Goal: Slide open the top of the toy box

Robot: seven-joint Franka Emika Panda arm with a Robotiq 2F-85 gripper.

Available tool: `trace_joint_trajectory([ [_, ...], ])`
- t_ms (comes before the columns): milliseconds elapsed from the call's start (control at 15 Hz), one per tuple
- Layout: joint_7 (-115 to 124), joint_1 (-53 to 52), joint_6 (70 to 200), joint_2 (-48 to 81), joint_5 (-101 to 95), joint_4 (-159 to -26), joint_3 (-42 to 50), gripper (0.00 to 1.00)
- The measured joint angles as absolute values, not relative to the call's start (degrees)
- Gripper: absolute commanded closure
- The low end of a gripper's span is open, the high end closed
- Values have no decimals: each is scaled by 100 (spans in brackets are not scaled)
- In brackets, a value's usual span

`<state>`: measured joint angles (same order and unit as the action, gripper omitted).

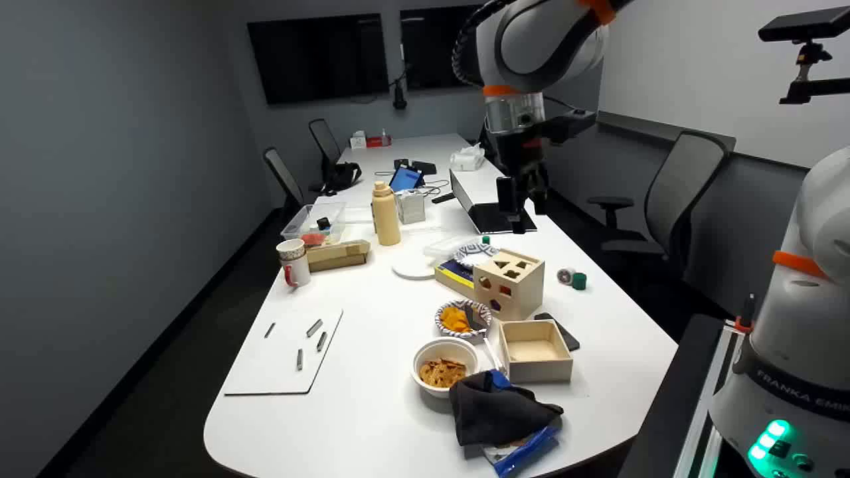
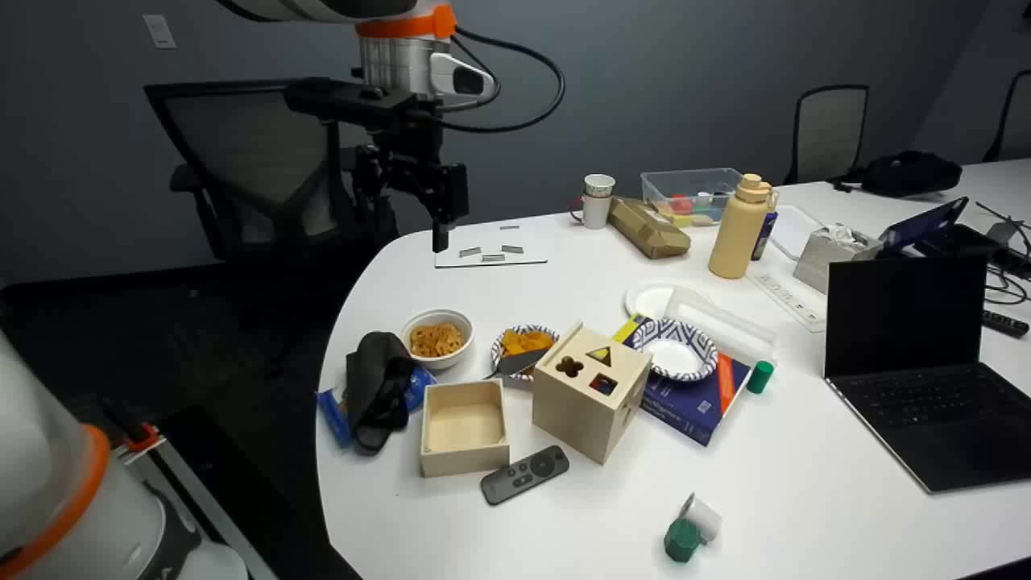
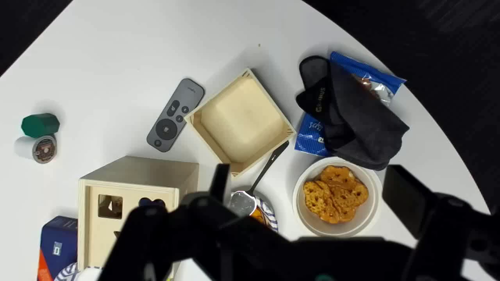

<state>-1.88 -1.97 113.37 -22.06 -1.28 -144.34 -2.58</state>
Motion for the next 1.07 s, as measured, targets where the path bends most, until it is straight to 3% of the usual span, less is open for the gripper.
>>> trace_joint_trajectory([
  [600,-112,-154,11449,-2135,-154,-14432,-240,0],
  [1067,706,569,13318,-798,-1180,-14363,38,0],
])
